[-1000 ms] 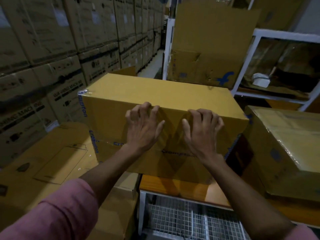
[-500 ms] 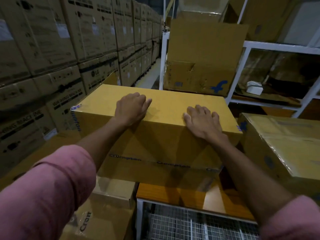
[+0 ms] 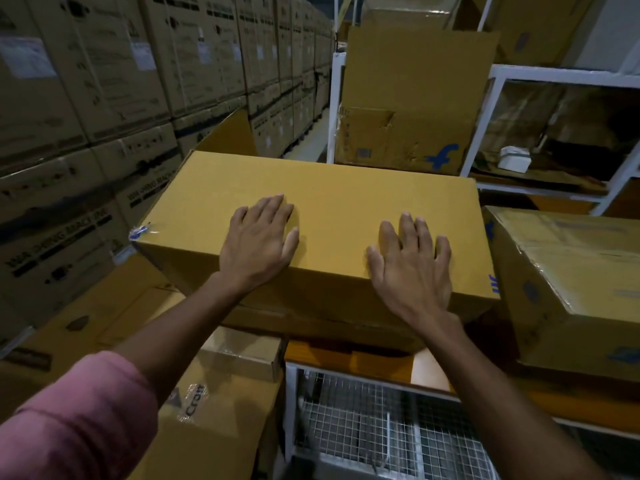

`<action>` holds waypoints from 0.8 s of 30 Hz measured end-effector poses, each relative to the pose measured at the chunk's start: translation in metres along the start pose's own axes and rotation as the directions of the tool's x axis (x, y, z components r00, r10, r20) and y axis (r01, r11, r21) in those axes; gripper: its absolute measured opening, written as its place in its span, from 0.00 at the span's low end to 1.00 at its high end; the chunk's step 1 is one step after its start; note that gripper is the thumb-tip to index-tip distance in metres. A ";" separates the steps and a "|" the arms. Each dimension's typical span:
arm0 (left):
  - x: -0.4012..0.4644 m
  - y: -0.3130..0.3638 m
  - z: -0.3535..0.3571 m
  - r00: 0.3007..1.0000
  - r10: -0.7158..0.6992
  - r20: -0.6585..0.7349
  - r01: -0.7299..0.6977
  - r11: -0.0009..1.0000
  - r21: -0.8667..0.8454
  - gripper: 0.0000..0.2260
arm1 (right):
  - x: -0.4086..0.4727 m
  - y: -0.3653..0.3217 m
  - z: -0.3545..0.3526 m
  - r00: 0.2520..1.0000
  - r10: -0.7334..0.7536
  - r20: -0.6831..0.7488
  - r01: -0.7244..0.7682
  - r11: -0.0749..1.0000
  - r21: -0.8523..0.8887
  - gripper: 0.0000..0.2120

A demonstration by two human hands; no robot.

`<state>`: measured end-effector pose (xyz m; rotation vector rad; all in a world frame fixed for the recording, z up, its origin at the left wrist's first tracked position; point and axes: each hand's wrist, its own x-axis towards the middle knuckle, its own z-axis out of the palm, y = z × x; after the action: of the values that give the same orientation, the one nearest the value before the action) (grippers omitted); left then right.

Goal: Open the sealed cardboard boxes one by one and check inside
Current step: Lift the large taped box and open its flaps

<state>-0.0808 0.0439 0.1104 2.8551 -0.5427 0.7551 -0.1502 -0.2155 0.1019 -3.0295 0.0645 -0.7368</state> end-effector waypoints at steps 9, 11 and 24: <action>-0.054 0.006 0.003 0.997 0.011 -0.072 -0.009 0.999 0.033 0.29 | -0.055 -0.009 0.002 0.997 0.006 -0.076 -0.007 1.000 -0.013 0.30; -0.063 0.007 0.010 0.998 0.010 -0.066 -0.007 0.999 0.051 0.30 | -0.064 -0.009 0.007 0.996 0.002 -0.088 -0.004 1.000 -0.020 0.30; -0.089 0.010 0.076 0.999 0.026 -0.044 -0.021 0.993 0.115 0.35 | -0.085 -0.005 0.061 0.997 0.021 -0.070 -0.025 0.999 -0.045 0.30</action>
<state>-0.1223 0.0449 0.0005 2.9324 -0.5443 0.8802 -0.1977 -0.2056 0.0085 -3.0402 0.1190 -0.8500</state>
